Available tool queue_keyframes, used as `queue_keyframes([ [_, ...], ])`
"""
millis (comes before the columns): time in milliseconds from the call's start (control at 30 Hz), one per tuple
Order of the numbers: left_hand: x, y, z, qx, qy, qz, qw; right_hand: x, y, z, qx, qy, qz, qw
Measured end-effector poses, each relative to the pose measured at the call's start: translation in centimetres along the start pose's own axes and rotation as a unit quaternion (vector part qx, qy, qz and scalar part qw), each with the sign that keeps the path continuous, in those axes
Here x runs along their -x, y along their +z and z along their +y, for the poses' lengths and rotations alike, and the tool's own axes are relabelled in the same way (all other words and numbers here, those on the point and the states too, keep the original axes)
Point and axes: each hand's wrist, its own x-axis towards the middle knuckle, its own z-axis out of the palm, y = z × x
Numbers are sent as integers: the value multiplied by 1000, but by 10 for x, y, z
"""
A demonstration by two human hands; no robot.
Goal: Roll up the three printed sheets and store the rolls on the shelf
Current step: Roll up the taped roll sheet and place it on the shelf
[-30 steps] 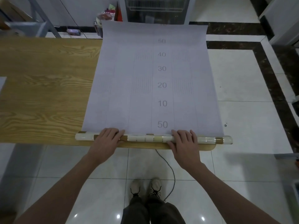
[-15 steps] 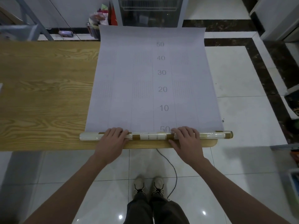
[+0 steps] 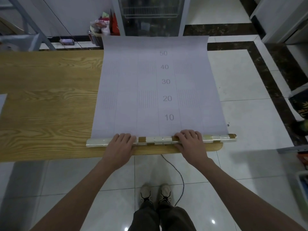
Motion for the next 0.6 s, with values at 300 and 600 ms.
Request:
queue_keyframes([
  [300,0,-4,6,15,4,4,1000,5,-2,-12,10,24,-10,1000],
  [600,11,0,6,25,-14,-4,1000,12,0,-10,40,39,-2,998],
])
